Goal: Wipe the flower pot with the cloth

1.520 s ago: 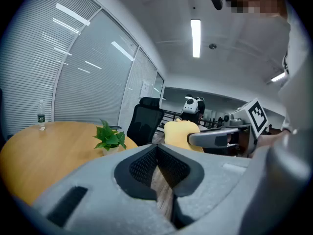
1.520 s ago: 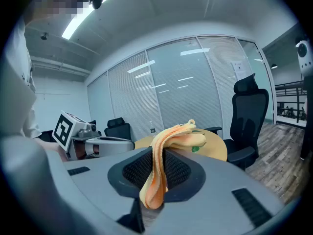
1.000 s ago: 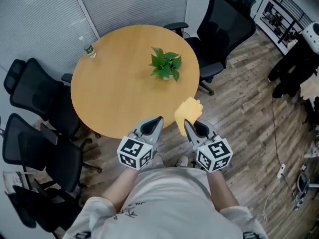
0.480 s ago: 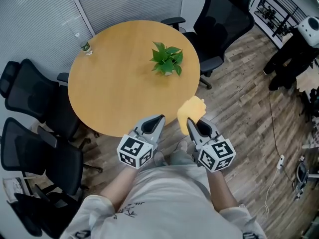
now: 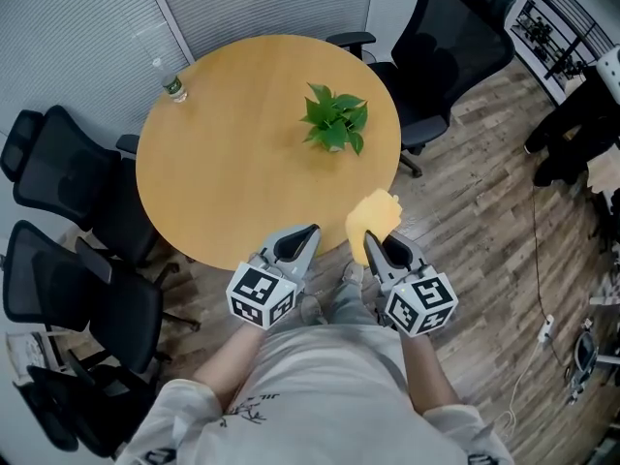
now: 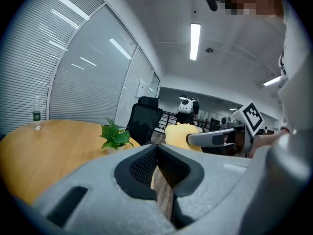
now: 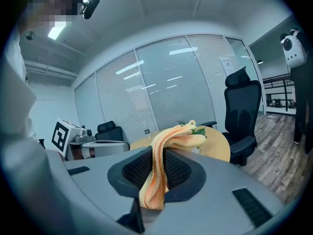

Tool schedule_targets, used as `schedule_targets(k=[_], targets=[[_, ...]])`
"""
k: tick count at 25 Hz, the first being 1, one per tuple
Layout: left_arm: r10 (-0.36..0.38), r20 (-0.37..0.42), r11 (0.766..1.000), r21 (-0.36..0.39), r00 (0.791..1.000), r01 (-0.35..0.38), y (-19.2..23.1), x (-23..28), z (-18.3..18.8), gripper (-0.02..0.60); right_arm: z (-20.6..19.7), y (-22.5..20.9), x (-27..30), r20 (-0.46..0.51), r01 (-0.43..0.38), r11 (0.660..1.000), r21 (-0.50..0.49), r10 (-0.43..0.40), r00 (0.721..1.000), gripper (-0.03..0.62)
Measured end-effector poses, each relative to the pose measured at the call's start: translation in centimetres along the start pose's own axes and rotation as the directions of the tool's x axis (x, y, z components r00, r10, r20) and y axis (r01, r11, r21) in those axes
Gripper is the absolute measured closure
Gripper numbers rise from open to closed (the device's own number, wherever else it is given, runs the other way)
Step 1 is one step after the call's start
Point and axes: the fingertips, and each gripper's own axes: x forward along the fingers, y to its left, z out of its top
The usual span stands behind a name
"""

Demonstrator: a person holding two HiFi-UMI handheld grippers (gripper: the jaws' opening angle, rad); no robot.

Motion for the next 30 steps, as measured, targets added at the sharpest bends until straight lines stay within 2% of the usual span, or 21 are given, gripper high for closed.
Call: schedule_targets(k=[12, 20, 30], targets=[[0.039, 0.036, 0.999, 0.003, 0.999, -0.039, 1.8, 7.9, 3.6, 0.571, 4.1, -7.4, 3.4, -0.003, -0.038, 0.999, -0.025, 0.038, 0.999, 0.537], [0.119, 0.06, 0.993, 0.005, 0.991, -0.12, 3.9, 12.2, 5.9, 0.571, 7.3, -12.2, 6.7, 0.009, -0.09, 0.995, -0.042, 0.091, 0.996, 0.536], [0.22, 0.078, 0.975, -0.033, 0.972, -0.218, 5.7, 14.8, 6.3, 0.571, 8.0, -15.4, 9.8, -0.022, -0.191, 0.98, -0.048, 0.19, 0.982, 0.536]])
